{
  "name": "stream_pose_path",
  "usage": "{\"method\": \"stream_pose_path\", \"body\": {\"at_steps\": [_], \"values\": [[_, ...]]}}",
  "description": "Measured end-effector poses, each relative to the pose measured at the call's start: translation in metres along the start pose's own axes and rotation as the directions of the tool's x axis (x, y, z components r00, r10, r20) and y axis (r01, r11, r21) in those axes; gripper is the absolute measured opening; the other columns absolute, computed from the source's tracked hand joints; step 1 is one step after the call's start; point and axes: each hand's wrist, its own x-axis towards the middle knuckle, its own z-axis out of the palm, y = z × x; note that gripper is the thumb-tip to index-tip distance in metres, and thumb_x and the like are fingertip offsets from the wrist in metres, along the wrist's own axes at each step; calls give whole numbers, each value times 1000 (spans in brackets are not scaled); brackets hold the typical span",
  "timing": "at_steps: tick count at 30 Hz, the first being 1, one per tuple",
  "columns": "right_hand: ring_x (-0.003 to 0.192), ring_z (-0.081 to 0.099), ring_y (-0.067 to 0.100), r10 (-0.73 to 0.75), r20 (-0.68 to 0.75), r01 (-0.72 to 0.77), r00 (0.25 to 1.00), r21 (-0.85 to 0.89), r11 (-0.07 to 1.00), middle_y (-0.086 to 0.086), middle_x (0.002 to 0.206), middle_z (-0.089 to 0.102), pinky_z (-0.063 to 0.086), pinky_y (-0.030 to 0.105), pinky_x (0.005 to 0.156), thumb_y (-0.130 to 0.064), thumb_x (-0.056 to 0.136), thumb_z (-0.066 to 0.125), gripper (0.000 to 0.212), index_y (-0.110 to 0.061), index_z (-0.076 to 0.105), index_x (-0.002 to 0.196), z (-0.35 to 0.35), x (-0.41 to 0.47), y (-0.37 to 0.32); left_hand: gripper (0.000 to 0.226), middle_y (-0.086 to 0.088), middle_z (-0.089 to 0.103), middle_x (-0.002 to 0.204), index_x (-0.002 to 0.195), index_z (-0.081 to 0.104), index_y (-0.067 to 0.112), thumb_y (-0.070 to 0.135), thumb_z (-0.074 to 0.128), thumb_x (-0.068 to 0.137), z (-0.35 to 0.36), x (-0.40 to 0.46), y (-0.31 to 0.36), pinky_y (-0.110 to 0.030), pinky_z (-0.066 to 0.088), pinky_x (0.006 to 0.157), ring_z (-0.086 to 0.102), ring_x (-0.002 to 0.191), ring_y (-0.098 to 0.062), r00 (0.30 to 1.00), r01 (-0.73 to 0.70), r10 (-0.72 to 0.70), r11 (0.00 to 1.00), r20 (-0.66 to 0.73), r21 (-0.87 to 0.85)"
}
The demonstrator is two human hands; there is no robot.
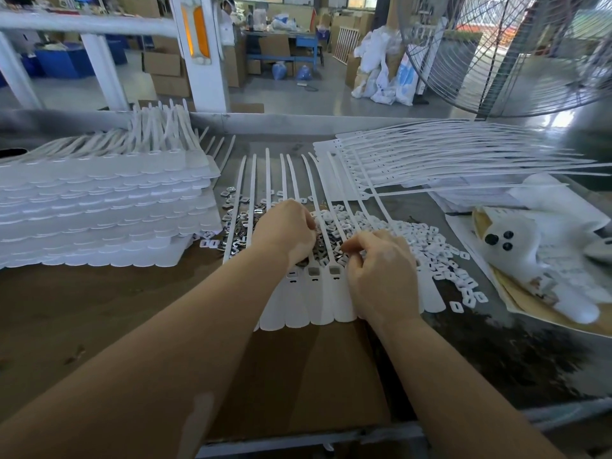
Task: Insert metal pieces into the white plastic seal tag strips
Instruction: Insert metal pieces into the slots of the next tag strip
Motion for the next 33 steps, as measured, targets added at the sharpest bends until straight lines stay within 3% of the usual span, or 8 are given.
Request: {"method": "stream_pose_path", "body": {"at_steps": [6,9,12,17,25,30,33], "values": [[97,46,15,4,6,-4,1000,20,1000,-4,98,61,34,28,88,-15,89,50,19,-19,67,97,0,1,-1,7,0,64,100,88,70,16,19,65,87,4,0,-4,-22,39,70,53,80,-12,998,-35,30,996,-59,-81],[98,46,15,12,13,-12,1000,27,1000,-5,98,60,33,28,89,-15,89,50,19,-19,67,96,-1,1,-1,6,2,63,94,84,67,16,20,64,88,4,-1,-7,-23,39,69,55,80,-13,996,-22,0,971,-89,-240],[97,45,15,12,13,-12,1000,22,1000,-5,98,60,32,27,88,-14,89,50,19,-19,67,96,-1,1,-1,10,5,65,76,79,60,18,17,63,88,-2,-4,-9,-23,46,66,61,74,-13,996,0,-37,899,-75,-439],[98,45,15,10,14,-10,1000,18,1000,-4,99,60,32,27,87,-14,90,50,19,-19,67,97,-2,0,-2,8,-7,66,74,79,64,8,2,64,85,-16,-9,-14,-24,58,69,67,64,-13,997,76,-63,715,44,-695],[100,45,17,9,22,-9,1000,20,1000,-2,101,61,32,28,88,-13,90,49,20,-18,67,99,-3,0,-2,7,-7,66,70,86,66,2,-4,64,83,-22,-16,-19,-15,51,54,64,56,-7,992,91,10,662,130,-744],[101,46,17,9,21,-9,1000,10,1000,-3,101,61,32,28,88,-14,90,49,21,-18,67,100,-3,0,-2,14,-14,70,88,91,67,3,-6,63,82,-23,-18,-23,-20,56,69,70,78,-18,985,93,41,685,165,-722],[100,46,17,8,20,-8,1000,10,1000,-3,101,61,32,28,88,-14,90,49,20,-18,67,99,-3,0,-2,14,-13,70,86,91,66,2,-8,63,82,-23,-19,-24,-20,56,67,71,76,-17,987,96,25,704,160,-703]]}}
